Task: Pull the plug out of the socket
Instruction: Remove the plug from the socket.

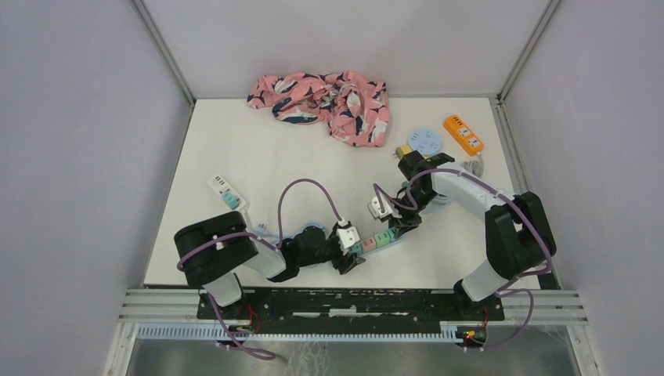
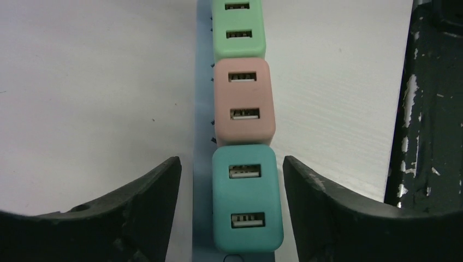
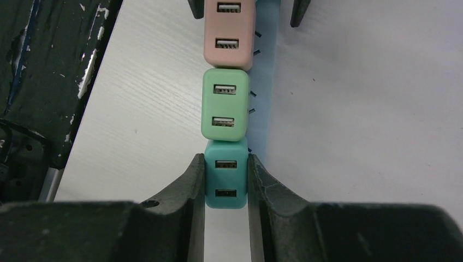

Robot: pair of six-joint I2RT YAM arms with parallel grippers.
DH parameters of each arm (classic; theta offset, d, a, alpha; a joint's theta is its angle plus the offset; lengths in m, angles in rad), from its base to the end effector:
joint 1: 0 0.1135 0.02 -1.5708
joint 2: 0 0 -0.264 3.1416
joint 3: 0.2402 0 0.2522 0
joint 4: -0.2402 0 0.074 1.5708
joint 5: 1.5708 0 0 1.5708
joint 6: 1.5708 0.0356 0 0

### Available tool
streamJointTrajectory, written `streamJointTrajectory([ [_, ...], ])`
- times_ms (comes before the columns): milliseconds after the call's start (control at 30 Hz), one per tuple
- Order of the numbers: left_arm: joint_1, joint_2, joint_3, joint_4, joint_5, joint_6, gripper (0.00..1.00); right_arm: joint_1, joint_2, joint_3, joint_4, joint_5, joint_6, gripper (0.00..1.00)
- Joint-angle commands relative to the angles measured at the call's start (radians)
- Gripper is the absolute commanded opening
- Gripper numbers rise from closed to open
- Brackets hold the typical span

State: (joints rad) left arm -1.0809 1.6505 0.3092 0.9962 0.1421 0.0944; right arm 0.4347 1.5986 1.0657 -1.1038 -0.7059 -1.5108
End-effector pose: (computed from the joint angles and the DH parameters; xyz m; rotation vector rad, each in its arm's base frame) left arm 0.1169 -0.2300 0.1148 1.1877 1.6030 -0.7883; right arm 0.2280 0.1313 0.2038 -2.2077 1.5437 0.8976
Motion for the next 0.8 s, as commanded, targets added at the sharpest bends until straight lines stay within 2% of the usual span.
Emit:
streamJointTrajectory([
  [0, 0.004, -0.028, 0.025, 0.075, 0.034, -0.051, 0.8, 0.042, -0.016, -0.007, -0.003, -0.044, -0.005, 0.0],
  [100, -0.001, -0.033, 0.039, 0.084, 0.044, -0.045, 0.84, 0.055, -0.017, -0.007, 0.005, -0.046, 0.001, 0.0],
  [400, -0.023, 0.034, 0.104, 0.069, 0.025, -0.008, 0.85, 0.062, -0.017, -0.005, 0.01, -0.043, 0.011, 0.0],
  [767, -0.023, 0.069, 0.175, -0.09, 0.008, 0.013, 0.75, 0.061, -0.018, -0.003, 0.013, -0.04, 0.02, 0.0],
])
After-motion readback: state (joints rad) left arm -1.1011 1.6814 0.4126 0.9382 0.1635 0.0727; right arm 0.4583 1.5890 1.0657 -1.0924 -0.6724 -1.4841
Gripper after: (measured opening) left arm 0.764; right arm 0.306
